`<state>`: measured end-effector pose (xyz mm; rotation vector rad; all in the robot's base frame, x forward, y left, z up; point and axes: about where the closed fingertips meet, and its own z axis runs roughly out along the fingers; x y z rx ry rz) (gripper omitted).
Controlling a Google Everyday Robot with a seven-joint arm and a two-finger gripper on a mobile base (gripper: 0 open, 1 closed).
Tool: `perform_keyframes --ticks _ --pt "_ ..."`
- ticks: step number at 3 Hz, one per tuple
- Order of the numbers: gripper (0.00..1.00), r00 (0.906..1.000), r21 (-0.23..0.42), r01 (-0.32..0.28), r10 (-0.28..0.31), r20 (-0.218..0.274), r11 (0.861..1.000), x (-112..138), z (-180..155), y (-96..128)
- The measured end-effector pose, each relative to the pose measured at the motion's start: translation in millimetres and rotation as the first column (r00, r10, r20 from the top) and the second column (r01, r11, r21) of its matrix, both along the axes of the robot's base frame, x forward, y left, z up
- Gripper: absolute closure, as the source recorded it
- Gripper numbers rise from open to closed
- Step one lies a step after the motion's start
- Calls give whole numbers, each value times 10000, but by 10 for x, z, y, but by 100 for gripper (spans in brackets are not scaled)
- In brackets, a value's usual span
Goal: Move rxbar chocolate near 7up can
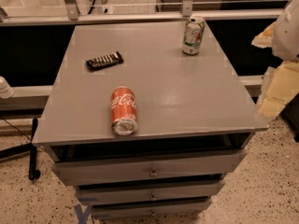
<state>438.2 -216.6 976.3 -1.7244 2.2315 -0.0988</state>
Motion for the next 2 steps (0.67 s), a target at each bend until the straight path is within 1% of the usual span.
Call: perform_keyframes --ticks 1,2 --pt "0 10000 0 0 0 2 10000 0 0 0" --pt "0 9975 740 -463 421 563 9962 322 45 330"
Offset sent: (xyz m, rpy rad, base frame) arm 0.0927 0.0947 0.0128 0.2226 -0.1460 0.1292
